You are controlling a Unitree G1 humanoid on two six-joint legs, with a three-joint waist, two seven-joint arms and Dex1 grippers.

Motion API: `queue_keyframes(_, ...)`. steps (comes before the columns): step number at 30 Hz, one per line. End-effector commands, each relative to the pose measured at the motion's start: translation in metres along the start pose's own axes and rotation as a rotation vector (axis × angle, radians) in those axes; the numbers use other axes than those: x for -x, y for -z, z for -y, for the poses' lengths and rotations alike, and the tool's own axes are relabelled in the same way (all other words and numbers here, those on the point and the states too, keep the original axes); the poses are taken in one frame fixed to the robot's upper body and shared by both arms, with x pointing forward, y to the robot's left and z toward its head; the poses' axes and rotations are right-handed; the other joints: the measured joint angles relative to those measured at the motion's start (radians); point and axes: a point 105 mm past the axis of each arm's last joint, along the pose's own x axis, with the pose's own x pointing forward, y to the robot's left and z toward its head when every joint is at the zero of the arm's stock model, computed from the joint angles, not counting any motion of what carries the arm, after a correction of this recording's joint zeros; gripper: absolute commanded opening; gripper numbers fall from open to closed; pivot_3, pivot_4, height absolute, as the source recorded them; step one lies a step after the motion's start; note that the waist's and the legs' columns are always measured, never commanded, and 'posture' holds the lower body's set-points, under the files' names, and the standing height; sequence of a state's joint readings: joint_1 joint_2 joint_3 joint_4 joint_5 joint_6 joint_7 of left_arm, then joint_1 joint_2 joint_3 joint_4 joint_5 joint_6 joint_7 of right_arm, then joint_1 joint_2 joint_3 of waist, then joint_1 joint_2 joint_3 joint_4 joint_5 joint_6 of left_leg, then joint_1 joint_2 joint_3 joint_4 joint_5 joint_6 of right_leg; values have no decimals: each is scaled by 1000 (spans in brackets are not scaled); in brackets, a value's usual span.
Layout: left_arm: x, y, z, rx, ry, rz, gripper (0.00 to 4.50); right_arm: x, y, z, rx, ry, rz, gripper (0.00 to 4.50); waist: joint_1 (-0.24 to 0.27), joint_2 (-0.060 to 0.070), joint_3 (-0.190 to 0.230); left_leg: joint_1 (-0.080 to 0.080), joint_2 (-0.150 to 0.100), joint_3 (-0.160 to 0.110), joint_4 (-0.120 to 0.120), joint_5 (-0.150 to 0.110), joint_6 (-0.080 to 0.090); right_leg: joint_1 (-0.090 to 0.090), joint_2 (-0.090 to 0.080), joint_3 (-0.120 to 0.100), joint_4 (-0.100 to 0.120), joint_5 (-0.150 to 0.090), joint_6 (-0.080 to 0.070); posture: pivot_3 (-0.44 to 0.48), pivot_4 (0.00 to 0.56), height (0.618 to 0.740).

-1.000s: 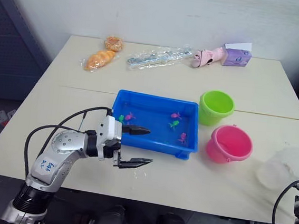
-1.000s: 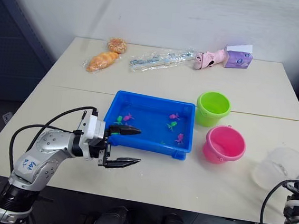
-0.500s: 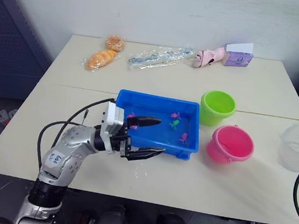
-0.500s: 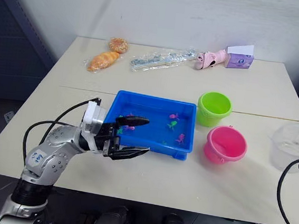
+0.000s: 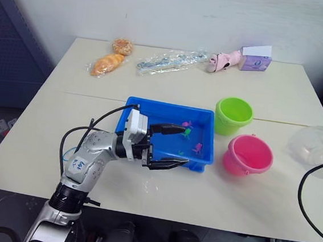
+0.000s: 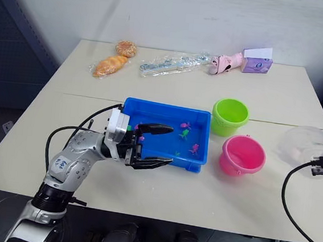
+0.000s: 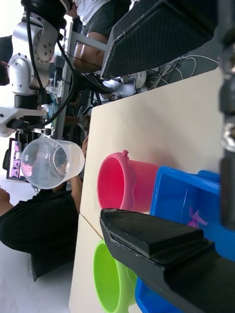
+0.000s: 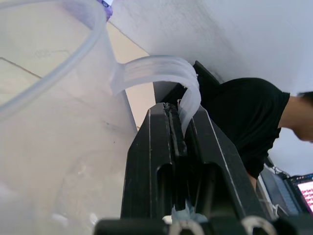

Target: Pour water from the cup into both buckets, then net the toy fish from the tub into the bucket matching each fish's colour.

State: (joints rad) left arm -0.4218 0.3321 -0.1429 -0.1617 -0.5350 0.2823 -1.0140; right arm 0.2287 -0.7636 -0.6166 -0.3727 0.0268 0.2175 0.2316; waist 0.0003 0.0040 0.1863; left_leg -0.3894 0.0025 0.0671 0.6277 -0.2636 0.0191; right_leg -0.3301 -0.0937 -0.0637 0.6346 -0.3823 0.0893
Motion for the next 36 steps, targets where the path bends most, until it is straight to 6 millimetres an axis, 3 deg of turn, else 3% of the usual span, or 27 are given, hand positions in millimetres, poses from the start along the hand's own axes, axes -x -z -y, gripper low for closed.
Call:
queue_keyframes(1,-5,-4,6,-32,28,11,4500,-4,-17,7,60,32,68,27,1,0,0,0,0,0,0,0,0,0,0,0,0,0,0,0,150,740)
queue_keyframes(19,-9,-3,9,-43,18,28,4500,-15,-28,1,210,26,137,27,1,0,0,0,0,0,1,1,0,0,0,0,0,0,0,0,150,740)
queue_keyframes(36,-9,-2,8,-49,-10,39,4500,-20,-27,-8,317,-4,173,27,1,0,0,0,0,0,1,1,0,0,0,0,0,0,0,0,150,740)
